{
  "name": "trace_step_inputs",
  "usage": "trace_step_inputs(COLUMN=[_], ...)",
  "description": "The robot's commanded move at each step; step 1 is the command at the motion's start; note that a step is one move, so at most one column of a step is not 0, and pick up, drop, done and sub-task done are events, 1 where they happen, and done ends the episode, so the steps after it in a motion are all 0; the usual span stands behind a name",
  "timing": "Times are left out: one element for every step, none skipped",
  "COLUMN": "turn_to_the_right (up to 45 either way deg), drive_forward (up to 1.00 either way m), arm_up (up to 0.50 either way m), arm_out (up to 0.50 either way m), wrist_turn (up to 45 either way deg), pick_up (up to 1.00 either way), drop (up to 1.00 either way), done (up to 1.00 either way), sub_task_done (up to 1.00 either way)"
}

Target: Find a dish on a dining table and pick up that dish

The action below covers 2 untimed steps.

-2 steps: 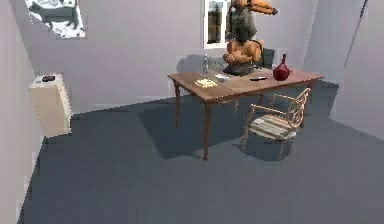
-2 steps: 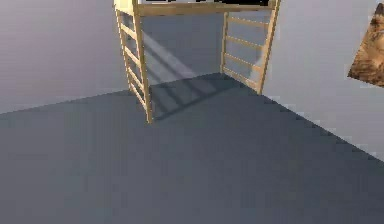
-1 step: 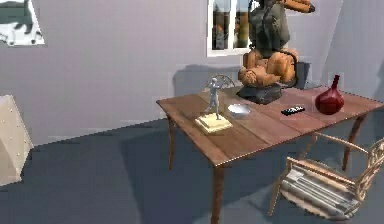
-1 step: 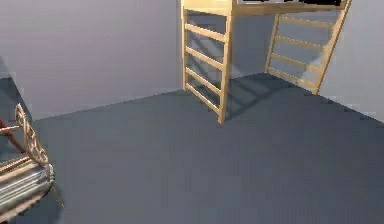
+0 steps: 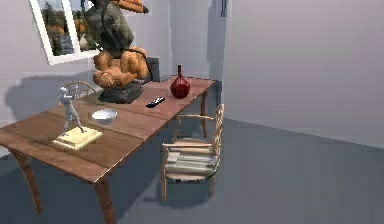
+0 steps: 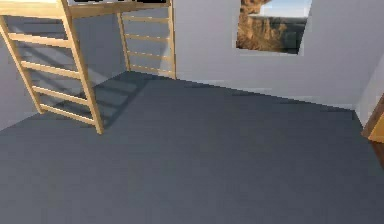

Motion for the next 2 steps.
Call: trace_step_inputs(turn_to_the_right=[0.0,-45.0], drive_forward=[0.35,0.00], arm_up=[0.00,0.00], arm_out=[0.00,0.00], wrist_turn=[0.0,0.0], pick_up=[0.00,0.00], drop=[0.00,0.00], done=[0.00,0.00], sub_task_done=[0.00,0.00])
